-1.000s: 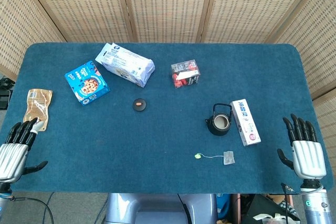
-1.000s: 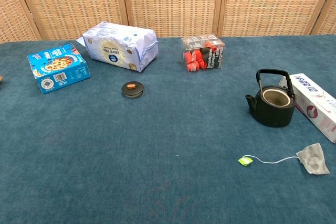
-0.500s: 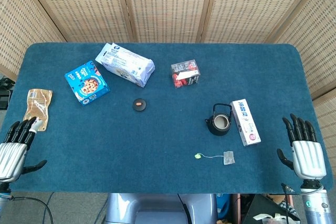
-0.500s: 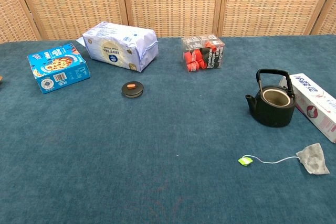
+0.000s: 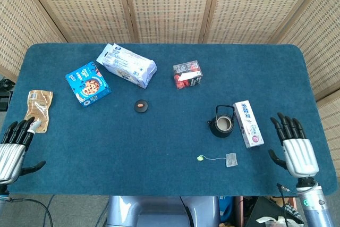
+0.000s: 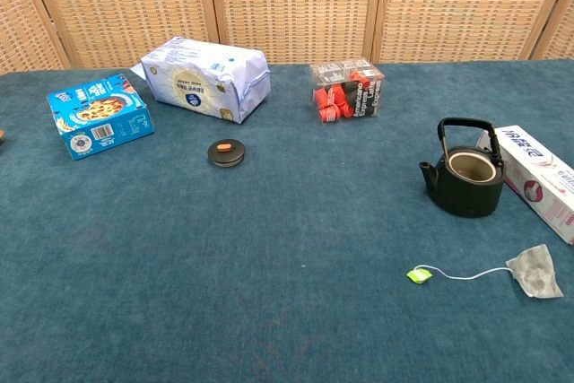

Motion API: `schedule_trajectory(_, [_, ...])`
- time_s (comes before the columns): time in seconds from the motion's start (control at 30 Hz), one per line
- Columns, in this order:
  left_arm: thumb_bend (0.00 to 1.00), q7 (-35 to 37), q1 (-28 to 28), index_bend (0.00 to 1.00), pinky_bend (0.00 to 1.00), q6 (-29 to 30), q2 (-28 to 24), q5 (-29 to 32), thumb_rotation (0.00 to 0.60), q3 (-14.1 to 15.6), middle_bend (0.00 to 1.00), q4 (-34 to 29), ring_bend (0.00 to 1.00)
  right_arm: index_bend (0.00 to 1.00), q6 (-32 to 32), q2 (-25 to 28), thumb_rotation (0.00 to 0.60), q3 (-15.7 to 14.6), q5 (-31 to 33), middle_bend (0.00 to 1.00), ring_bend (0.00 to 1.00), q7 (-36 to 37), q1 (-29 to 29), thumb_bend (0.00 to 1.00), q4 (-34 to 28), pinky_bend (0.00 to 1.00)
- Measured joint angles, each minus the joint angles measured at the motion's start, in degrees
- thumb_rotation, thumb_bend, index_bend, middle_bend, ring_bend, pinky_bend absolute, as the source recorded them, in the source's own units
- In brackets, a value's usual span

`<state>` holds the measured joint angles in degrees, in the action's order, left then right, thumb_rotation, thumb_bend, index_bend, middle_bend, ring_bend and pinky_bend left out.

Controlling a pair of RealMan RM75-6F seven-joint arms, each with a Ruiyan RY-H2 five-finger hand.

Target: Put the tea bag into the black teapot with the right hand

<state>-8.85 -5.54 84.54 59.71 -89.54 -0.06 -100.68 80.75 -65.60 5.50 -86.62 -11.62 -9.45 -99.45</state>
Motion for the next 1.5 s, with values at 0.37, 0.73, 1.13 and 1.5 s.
schedule_trajectory(0.37, [0.07,-0.43,-0.35,0.00,0.00,0.09,-0.60,0.61,0.600,-0.82,0.00,0.16,0.00,0.12,-11.76,0.86,0.600,0.75,-0.92,0.37,0.31,-1.19,-8.38,0.32,-3.37,0.46])
schedule_trajectory(0.73, [0.07,-1.14,-2.29,0.00,0.00,-1.22,-1.03,1.90,0.600,-2.82,0.00,0.69,0.00,0.35,-19.21,-4.42,0.600,1.88,1.48,0.64,0.64,-2.83,-14.60,0.25,-2.54,0.75])
schedule_trajectory(1.13, [0.07,-1.82,-3.32,0.00,0.00,-2.48,-0.92,3.09,0.600,-3.43,0.00,0.85,0.00,0.45,-24.94,-9.19,0.600,1.62,5.00,0.81,0.86,-6.12,-19.08,0.25,0.14,0.90])
schedule_trajectory(1.5, [0.07,-2.11,-3.98,0.00,0.00,-2.97,-0.66,3.36,0.600,-3.67,0.00,0.95,0.00,0.47,-29.65,-11.73,0.600,0.08,8.88,0.84,0.90,-13.50,-22.24,0.25,1.92,0.93])
